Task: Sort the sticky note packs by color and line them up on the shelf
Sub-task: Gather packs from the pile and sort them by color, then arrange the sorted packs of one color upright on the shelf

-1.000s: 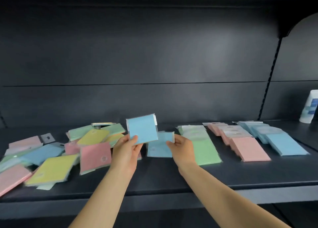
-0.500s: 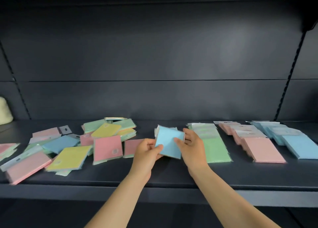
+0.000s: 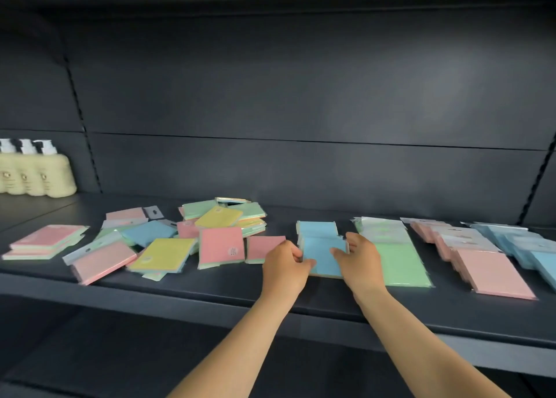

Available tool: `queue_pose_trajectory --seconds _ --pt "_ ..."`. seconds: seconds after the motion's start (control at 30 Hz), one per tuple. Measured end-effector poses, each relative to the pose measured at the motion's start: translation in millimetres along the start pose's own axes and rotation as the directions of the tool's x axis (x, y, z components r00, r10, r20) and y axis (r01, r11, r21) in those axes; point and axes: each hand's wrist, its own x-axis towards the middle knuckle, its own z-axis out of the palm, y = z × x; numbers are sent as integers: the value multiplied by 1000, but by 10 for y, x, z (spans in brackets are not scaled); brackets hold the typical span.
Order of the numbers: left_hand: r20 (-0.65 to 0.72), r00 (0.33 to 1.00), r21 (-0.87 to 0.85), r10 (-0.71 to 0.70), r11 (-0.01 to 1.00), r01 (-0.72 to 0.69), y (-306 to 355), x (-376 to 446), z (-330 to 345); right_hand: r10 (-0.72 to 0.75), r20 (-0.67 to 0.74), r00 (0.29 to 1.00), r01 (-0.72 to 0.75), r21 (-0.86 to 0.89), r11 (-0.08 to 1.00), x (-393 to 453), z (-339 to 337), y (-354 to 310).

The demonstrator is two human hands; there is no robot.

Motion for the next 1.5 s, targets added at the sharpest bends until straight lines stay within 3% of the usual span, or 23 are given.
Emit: queue_pose_trajectory --seconds 0.2,0.4,0.57,0.73,0.93,1.2,1.33,1.5 --pt "73 996 22 52 998 -54 -22 40 -165 -72 -17 997 69 -128 989 -7 29 -2" --pt "135 987 62 89 993 -98 -276 225 -950 -226 -48 973 206 -260 943 -134 120 -193" --pt "152 982 150 116 979 -139 -629 437 -1875 -287 56 956 291 -264 920 -433 606 -604" --pt "192 976 289 98 945 -152 -1133 576 -2729 -252 306 918 346 -305 887 -758 1286 -1149" --pt "311 950 460 9 874 -158 -1705 584 -3286 -177 340 924 311 -399 863 -1037 1829 -1525" --pt "403 910 577 -95 799 -171 -1887 591 -3285 -33 271 962 182 -547 817 -1104 2022 -1662" --pt "452 880 578 -146 799 -165 -1815 602 -3280 133 294 947 45 -527 849 -1060 2047 -1726" --pt "526 820 550 -224 825 -128 -1696 640 -3298 213 281 936 -82 -415 906 -1015 2043 -1734"
